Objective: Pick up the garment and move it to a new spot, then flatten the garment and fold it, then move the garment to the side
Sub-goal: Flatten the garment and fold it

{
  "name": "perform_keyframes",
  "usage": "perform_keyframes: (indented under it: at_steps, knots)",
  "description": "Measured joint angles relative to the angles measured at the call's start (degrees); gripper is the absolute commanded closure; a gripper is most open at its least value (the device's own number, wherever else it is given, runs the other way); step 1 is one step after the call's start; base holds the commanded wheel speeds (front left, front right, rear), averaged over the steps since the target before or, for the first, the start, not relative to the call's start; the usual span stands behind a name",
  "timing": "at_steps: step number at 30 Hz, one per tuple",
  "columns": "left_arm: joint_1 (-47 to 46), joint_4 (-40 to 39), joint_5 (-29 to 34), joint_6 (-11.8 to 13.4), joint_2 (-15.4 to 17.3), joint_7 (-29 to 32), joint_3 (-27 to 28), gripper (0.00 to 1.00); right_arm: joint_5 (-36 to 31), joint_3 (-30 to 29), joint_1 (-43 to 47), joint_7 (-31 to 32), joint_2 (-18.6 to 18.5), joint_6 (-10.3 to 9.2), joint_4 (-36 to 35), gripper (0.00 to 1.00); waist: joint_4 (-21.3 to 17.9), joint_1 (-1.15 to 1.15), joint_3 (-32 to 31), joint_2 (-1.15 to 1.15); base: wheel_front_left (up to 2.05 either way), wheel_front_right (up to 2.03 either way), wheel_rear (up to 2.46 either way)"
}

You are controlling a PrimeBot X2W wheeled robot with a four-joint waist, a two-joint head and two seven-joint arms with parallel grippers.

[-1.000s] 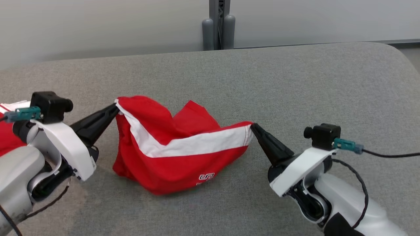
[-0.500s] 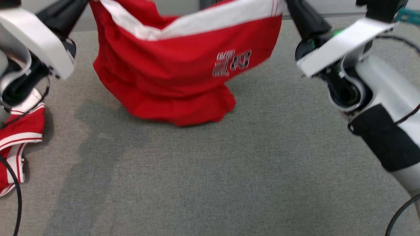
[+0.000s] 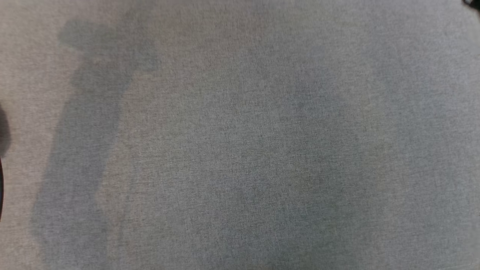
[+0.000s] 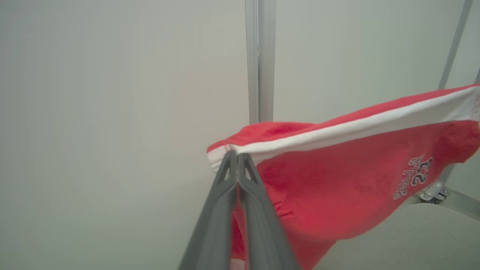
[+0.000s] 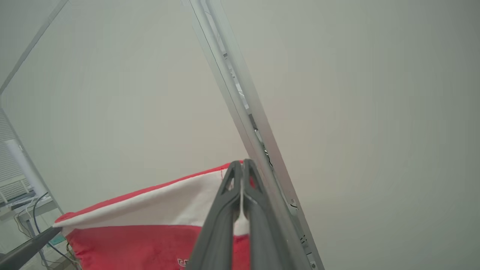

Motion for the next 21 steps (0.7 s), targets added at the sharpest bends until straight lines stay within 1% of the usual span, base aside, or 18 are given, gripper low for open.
perform_keyframes:
  at_steps: [1,2,3,6,8,9,11,15,18,21]
  knots:
    - [-0.9,0.5,0.2,0.0,-0.5,0.0,0.1,1.00,-1.6,0.4,-1.6,-0.3,-0.3,0.00,1.0,1.00,-0.1,0.00,0.7,0.00,0.00,0.00,0.00]
    - [-1.8,0.9,0.9,0.4,-1.1,-1.8,0.5,1.00,-3.4,0.5,-3.2,-0.7,-0.5,0.00,1.7,1.00,-0.1,0.00,1.4,0.00,0.00,0.00,0.00]
    - [-1.8,0.9,0.9,0.4,-1.1,-1.8,0.5,1.00,-3.4,0.5,-3.2,-0.7,-0.5,0.00,1.7,1.00,-0.1,0.00,1.4,0.00,0.00,0.00,0.00]
    - [-3.6,2.4,1.9,0.5,-3.1,-4.6,0.8,1.00,-6.4,-1.3,-6.1,-0.9,-0.9,0.00,2.4,1.00,0.0,0.00,3.7,0.00,0.00,0.00,0.00]
    - [-3.4,3.7,2.6,0.4,-4.3,-6.8,0.7,1.00,-7.9,-3.6,-6.3,-1.0,-1.0,0.00,1.8,1.00,0.2,0.00,5.3,0.00,0.00,0.00,0.00]
    - [-3.2,4.5,2.8,0.3,-4.7,-7.4,0.4,1.00,-9.5,-3.8,-6.1,-1.0,-0.9,0.00,1.4,1.00,0.3,0.00,6.1,0.00,0.00,0.00,0.00]
    - [-2.2,6.4,2.5,0.1,-5.2,-8.1,0.5,1.00,-11.0,-4.6,-4.4,-1.1,-0.3,0.00,0.5,1.00,0.5,0.00,7.5,0.00,0.00,0.00,0.00]
    - [2.2,8.5,1.5,-1.3,-5.6,-9.3,0.4,1.00,-12.9,-4.7,0.5,-1.1,0.3,0.00,-2.4,1.00,0.9,0.00,9.1,0.00,0.00,0.00,0.00]
    - [5.7,8.4,1.0,-2.1,-5.6,-10.1,-0.1,1.00,-13.5,-3.7,4.9,-1.1,-0.1,0.00,-5.4,1.00,1.0,0.00,8.6,0.00,0.00,0.00,0.00]
    - [10.0,6.9,0.4,-2.5,-4.7,-11.2,0.3,1.00,-12.7,-2.6,10.5,-1.2,-0.7,0.00,-9.3,1.00,0.9,0.00,7.5,0.00,0.00,0.00,0.00]
